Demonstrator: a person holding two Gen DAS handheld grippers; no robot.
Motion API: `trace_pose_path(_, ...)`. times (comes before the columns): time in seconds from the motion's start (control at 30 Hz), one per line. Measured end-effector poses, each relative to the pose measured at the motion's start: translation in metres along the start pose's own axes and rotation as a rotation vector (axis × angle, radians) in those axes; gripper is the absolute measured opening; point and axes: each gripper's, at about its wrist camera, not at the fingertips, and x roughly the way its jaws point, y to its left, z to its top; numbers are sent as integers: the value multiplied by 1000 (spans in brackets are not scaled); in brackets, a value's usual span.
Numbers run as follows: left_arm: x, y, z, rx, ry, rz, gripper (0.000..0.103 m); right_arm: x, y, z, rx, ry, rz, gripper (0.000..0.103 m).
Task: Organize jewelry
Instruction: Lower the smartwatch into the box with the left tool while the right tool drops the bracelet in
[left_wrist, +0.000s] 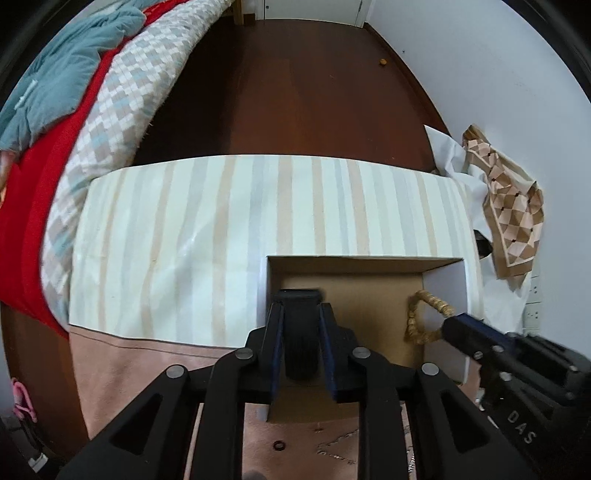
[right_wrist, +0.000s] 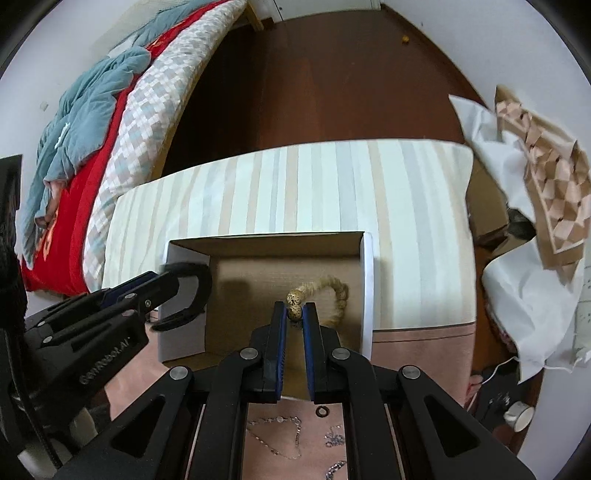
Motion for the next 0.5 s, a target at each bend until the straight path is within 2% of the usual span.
trace_pose_path(0.03,-1,0,1,-3,-5,-2,21,1,-2,1,4,6,8,10)
trace_pose_path(0.07,-3,0,2,-5,-13,-2,32,0,-4,1,9,7,14,13)
trace_pose_path(0.1,-6,1,3,-9,-19,-9,41,-1,-8,0,20,6,21,24)
trace_pose_path(0.13,-9,2,3,-16,-28,-15,61,-2,-10,0,28,6,26,32)
trace_pose_path(0.17,-11,4,4,-19,-33,-7,73,-5,-13,0,36,1,34,47)
trace_pose_path(0.2,-13,5,5,-23,-43,2,73,-8,-14,-1,41,-8,30,54)
trace_pose_path(0.3,-24,13,2,-37,-76,34,78,-19,-15,-2,43,-31,13,56)
trace_pose_path(0.33,-28,15,1,-33,-90,55,89,-22,-14,-4,35,-39,-12,58)
trace_pose_path(0.37,-31,17,-1,-29,-103,77,99,-26,-13,-5,29,-44,-29,68)
trace_pose_path(0.4,-35,20,-5,-27,-122,108,101,-29,-10,-9,14,-53,-72,82)
trace_pose_path(0.47,-40,24,-13,-21,-146,155,101,-31,-4,-16,-19,-71,-148,94)
trace_pose_path(0.5,-41,26,-18,-19,-155,178,102,-31,-2,-20,-33,-75,-181,95)
